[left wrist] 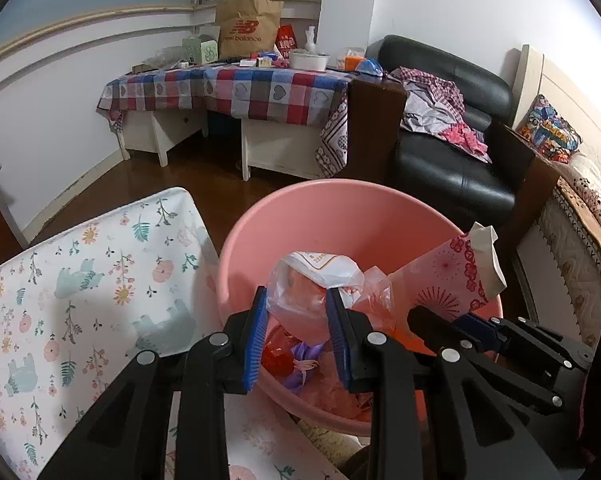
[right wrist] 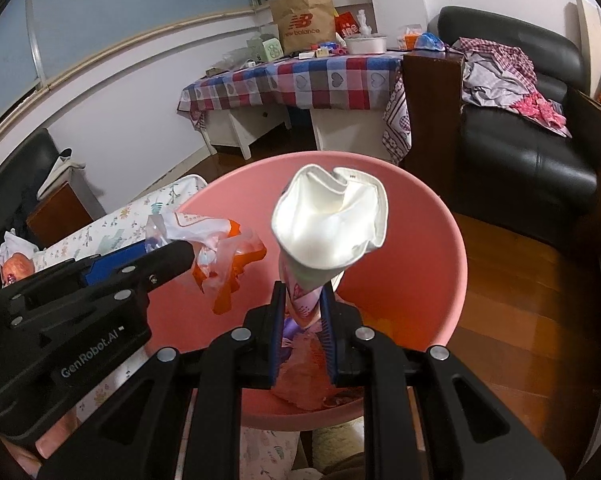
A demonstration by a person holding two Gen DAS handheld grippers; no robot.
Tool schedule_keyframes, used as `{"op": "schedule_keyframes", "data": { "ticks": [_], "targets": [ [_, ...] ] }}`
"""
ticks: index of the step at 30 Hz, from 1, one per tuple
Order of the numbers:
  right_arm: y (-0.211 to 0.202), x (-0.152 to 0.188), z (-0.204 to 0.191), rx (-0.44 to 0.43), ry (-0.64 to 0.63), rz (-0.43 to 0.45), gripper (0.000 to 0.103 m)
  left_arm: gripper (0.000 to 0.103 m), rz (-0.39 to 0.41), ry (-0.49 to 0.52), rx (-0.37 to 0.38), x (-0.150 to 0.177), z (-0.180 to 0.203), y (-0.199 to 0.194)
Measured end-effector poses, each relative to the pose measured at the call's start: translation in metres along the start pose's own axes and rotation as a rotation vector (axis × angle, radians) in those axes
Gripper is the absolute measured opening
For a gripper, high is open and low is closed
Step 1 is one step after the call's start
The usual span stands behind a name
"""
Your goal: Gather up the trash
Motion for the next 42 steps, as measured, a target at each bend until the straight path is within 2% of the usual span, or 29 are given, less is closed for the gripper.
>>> {"op": "schedule_keyframes", "data": {
  "ticks": [16, 18, 20, 24, 29, 30, 31, 33, 42],
  "targets": [
    [0.006, 0.003, 0.004, 0.023, 0.006, -0.022, 0.018, 0.03, -0.029, -0.009, 0.002, 0.003, 0.002, 0.012],
    [0.006, 0.003, 0.004, 0.022, 0.008, -0.024, 0.018, 0.032, -0.028, -0.01, 0.002, 0.004, 0.001, 0.012],
    [0.006, 0.002, 0.006, 0.021, 0.012, -0.025, 0.018, 0.038, -0.028, -0.01, 0.005, 0.004, 0.002, 0.012],
    [0.003, 0.003, 0.009, 0.023, 0.022, -0.026, 0.018, 0.041, -0.03, -0.014, 0.01, 0.003, 0.003, 0.011],
    [0.002, 0.003, 0.011, 0.025, 0.024, -0.026, 0.019, 0.049, -0.021, -0.02, 0.015, 0.002, 0.004, 0.005],
    [0.001, 0.003, 0.011, 0.024, 0.026, -0.025, 0.023, 0.049, -0.02, -0.019, 0.016, 0.002, 0.004, 0.003],
    [-0.001, 0.002, 0.011, 0.018, 0.031, -0.02, 0.032, 0.049, -0.016, -0.017, 0.02, 0.002, 0.005, 0.001],
    [-0.004, 0.002, 0.011, 0.015, 0.034, -0.013, 0.038, 0.051, -0.006, -0.016, 0.025, 0.001, 0.006, -0.003],
    [-0.014, 0.003, 0.011, 0.01, 0.037, -0.003, 0.038, 0.054, 0.013, -0.02, 0.028, -0.001, 0.008, -0.015]
  ]
}}
Point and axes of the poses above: each gripper's, at about its wrist camera, not at the fingertips, and y roughly the way its jaws point, z to its right, x to its underside, the point moved 8 cm from there along y, roughly the way its jaws point, and after that the axes turned 11 degrees about x, right-handed, at the moved point
